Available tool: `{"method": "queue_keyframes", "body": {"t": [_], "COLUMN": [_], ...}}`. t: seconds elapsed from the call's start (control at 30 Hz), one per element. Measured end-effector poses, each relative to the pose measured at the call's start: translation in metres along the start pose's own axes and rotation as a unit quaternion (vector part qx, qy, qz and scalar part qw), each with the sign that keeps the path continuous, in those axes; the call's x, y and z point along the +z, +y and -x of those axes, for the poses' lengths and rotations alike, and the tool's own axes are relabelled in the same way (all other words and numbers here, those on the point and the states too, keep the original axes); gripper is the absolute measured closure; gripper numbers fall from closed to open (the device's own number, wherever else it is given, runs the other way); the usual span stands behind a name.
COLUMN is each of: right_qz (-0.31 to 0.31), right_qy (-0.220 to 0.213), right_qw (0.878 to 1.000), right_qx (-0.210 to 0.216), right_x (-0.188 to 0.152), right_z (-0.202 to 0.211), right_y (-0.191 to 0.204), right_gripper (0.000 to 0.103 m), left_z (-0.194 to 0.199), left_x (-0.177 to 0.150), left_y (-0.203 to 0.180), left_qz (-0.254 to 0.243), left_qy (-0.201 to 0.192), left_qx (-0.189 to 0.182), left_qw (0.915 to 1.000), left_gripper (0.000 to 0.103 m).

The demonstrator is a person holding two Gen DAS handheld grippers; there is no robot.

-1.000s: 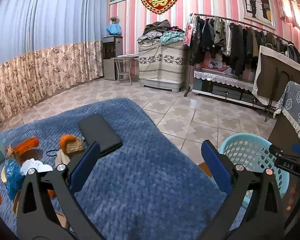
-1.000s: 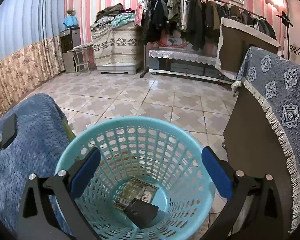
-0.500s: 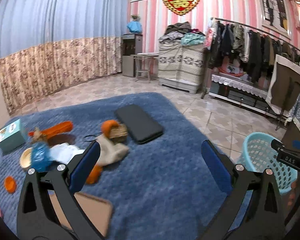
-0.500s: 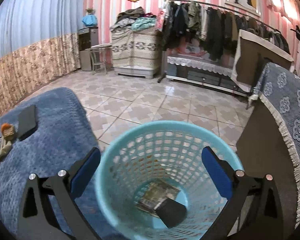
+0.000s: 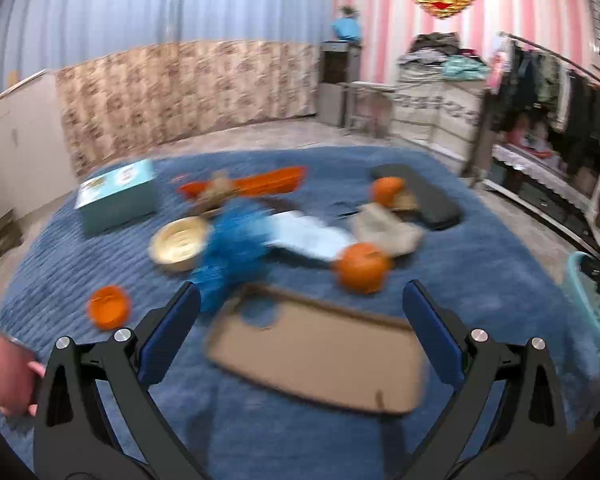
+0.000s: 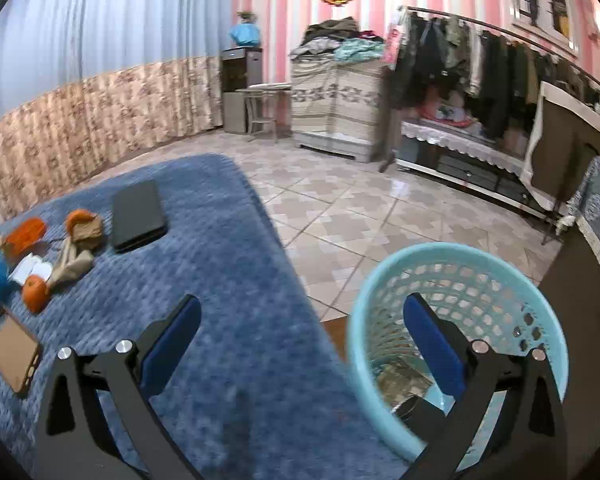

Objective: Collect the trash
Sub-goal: 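Move both tools back over the bed and grasp the orange bowl with the left tool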

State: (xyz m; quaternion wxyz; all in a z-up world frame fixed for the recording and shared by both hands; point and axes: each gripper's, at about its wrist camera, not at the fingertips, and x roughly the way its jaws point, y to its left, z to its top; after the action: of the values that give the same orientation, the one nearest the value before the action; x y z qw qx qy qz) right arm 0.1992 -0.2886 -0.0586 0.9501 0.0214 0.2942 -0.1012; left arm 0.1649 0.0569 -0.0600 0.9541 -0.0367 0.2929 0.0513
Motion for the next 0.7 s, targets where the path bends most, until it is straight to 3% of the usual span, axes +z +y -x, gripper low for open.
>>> {"method": "queue_keyframes", "body": {"t": [0.3,0.5,0.7], "right_qz": [-0.007,0.006,-0.013], "right_qy": [0.004,0.043,0.054], "right_qw": [0.999,0.999,0.998], "right_qx": [0.031,0.012,0.037], "right_x": [-0.007,-0.011,-0.013], "right_z": [0.002,-0.007,-0.008], "right_y": [0.017,0.025,0.031], "right_gripper": [0.004,0.004,0.004], "left_z": [-0.018,-0.032,-0.041], "left_x": [-0.002,-0.003,-0.008], "left_y": [0.089,0.115,0.130], "left_qz": [0.039,0.042,0.052], "left_qy": [0.040,0.064,0.084], "left_qx": [0.053,0.068,0.067], "left_qw": [0.9970,0.9947,0.9928], "left_gripper": [0.006,0.017,0.024]}}
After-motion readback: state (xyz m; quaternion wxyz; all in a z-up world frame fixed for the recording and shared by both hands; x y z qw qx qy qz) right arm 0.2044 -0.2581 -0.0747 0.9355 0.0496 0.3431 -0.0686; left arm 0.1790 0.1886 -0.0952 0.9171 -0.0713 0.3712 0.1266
